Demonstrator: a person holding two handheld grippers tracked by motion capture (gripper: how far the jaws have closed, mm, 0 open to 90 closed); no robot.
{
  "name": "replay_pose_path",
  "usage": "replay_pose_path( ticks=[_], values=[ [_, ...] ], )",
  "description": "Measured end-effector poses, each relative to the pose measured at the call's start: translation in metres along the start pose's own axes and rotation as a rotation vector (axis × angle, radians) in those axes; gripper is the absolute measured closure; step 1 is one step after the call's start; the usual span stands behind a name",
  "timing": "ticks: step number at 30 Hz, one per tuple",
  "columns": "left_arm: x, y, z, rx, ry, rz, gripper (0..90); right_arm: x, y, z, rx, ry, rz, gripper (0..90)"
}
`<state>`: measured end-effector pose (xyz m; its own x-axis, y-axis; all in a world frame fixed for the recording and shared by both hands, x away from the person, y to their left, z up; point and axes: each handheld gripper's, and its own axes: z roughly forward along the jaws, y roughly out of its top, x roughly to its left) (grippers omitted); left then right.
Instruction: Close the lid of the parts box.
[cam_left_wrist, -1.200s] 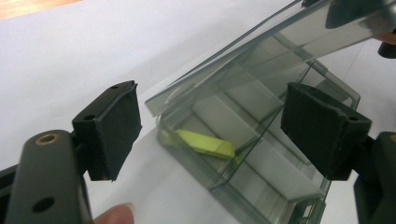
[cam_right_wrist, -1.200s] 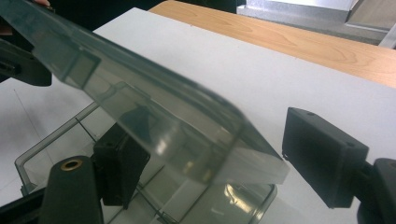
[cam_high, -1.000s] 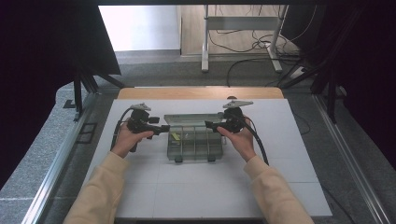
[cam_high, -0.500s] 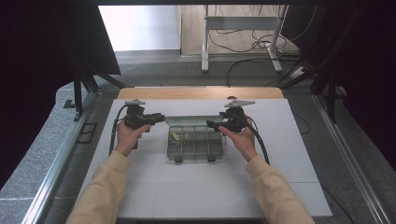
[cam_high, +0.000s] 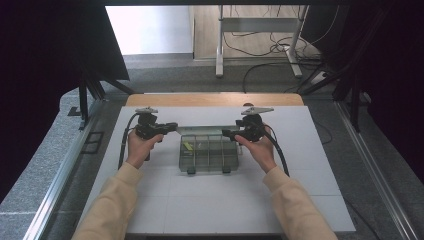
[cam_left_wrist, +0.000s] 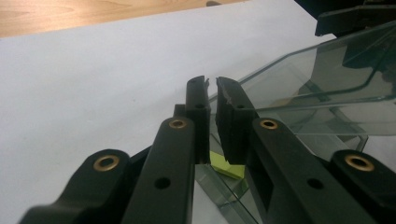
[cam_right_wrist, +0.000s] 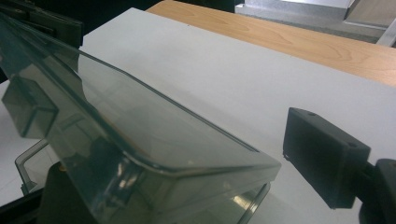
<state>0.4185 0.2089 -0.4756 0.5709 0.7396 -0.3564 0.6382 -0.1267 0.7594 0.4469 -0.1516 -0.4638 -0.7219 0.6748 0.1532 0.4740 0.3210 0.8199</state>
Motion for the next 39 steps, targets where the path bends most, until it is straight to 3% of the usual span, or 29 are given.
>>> replay_pose_path(
  ticks=[11,15,25,39],
  values=[
    [0.0,-0.001,0.002,0.014,-0.018,-0.001,84.4,-0.005,0.001,-0.004,0.034,-0.005,0.017,22.9],
    [0.0,-0.002,0.003,0.017,-0.018,-0.003,84.3,-0.009,0.001,-0.007,0.086,0.0,0.041,22.8],
    [-0.001,-0.002,0.006,0.018,-0.039,-0.013,83.9,-0.017,-0.001,-0.012,0.233,0.008,0.012,22.7],
    [-0.003,-0.002,0.007,0.02,-0.038,-0.003,83.7,-0.021,-0.004,-0.036,0.262,-0.027,-0.015,25.3]
  ],
)
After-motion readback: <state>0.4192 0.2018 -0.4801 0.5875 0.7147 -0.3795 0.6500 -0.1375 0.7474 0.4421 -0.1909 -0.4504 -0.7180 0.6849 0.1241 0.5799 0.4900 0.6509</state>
